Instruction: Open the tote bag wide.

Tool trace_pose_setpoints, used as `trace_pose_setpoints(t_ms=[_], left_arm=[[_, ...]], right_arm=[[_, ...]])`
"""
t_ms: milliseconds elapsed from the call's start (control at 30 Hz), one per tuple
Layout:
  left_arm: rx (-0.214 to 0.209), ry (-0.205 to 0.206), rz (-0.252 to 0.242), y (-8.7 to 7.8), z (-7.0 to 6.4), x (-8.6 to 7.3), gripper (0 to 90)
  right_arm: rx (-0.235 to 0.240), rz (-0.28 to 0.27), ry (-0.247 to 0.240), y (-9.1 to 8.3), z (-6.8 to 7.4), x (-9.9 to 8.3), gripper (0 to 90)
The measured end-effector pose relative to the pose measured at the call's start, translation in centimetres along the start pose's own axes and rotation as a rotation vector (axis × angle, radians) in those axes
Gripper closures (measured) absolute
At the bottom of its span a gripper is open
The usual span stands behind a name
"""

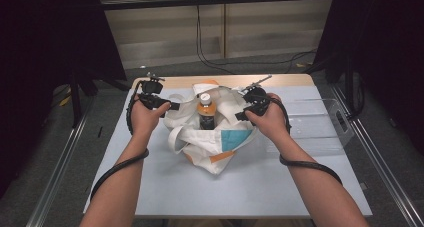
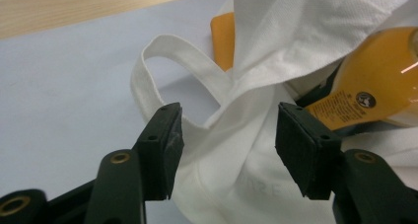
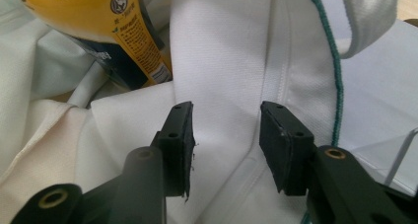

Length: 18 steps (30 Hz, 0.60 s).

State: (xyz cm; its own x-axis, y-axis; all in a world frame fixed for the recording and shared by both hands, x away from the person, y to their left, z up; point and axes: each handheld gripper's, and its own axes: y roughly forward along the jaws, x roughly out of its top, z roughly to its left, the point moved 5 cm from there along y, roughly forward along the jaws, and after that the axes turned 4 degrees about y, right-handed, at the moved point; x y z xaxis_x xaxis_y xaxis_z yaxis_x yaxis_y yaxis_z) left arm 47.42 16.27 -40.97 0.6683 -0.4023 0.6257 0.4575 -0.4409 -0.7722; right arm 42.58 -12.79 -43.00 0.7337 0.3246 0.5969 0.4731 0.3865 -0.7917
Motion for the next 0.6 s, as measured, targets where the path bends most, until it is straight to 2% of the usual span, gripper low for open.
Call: trace_pose_setpoints(t_ms=[133,600], left_arm=[[-0.009,-0.012,0.001,-0.5,0.1,-0.5,36.2],[-0.025,-0.028,-0.008,-2.1,0.4,-2.2,21.2]], right_arm=[[0.004,-0.010,-0.005,-0.1,0.4,0.2,51.8],[0.004,-0.026,-0.035,-0.6,1.3,0.8,40.0]])
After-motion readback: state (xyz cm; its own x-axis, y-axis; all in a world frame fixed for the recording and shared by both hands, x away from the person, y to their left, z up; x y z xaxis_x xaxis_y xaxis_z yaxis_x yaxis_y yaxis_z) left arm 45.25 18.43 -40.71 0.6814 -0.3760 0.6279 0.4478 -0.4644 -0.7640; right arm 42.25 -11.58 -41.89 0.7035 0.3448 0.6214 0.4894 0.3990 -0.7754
